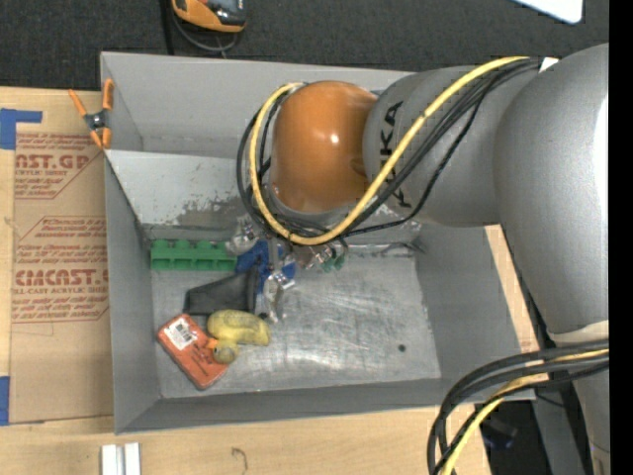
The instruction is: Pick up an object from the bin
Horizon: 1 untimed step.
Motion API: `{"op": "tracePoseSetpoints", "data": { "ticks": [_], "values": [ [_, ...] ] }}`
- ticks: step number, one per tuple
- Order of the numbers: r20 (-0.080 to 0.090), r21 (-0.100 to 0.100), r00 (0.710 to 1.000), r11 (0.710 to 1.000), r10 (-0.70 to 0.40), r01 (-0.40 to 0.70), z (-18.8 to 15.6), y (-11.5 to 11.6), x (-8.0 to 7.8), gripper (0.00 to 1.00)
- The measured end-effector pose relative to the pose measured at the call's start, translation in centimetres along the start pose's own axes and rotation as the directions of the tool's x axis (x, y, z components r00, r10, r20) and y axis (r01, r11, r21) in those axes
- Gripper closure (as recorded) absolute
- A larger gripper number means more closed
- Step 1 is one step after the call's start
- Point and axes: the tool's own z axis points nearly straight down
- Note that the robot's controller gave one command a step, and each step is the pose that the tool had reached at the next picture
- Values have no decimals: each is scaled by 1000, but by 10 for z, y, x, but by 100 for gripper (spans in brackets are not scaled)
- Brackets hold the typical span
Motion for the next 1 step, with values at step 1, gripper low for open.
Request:
{"op": "tracePoseSetpoints", "data": {
  "ticks": [1],
  "values": [
    [9,4,991,991,-132,132,19,-1,3,0]
  ]
}}
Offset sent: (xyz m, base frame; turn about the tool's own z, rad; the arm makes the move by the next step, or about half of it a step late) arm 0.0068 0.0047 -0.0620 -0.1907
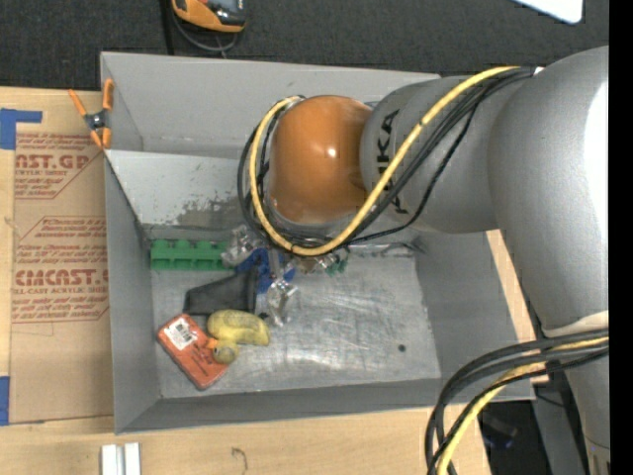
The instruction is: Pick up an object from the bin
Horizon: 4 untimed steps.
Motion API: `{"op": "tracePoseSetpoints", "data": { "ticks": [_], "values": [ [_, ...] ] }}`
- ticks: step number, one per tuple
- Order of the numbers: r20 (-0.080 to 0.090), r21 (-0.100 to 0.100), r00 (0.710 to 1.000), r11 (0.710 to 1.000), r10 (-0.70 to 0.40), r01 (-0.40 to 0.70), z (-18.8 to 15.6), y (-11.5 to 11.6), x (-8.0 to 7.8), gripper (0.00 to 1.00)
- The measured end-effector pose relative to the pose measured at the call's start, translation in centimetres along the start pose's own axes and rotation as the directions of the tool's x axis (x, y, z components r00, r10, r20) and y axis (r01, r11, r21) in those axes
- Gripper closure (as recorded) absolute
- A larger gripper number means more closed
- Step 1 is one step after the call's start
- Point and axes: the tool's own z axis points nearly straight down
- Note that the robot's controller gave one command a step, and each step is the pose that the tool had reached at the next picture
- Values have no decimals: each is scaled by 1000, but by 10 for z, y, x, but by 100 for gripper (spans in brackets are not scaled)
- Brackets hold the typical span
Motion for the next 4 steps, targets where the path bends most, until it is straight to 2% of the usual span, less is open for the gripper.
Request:
{"op": "tracePoseSetpoints", "data": {
  "ticks": [1,2,3,4],
  "values": [
    [-11,-7,975,975,-224,224,33,1,1,0],
    [-8,-3,997,997,83,-83,43,-14,15,100],
    [-8,-3,997,997,83,-83,43,-14,15,100],
    [-2,0,998,998,65,-65,-129,-10,8,100]
  ]
}}
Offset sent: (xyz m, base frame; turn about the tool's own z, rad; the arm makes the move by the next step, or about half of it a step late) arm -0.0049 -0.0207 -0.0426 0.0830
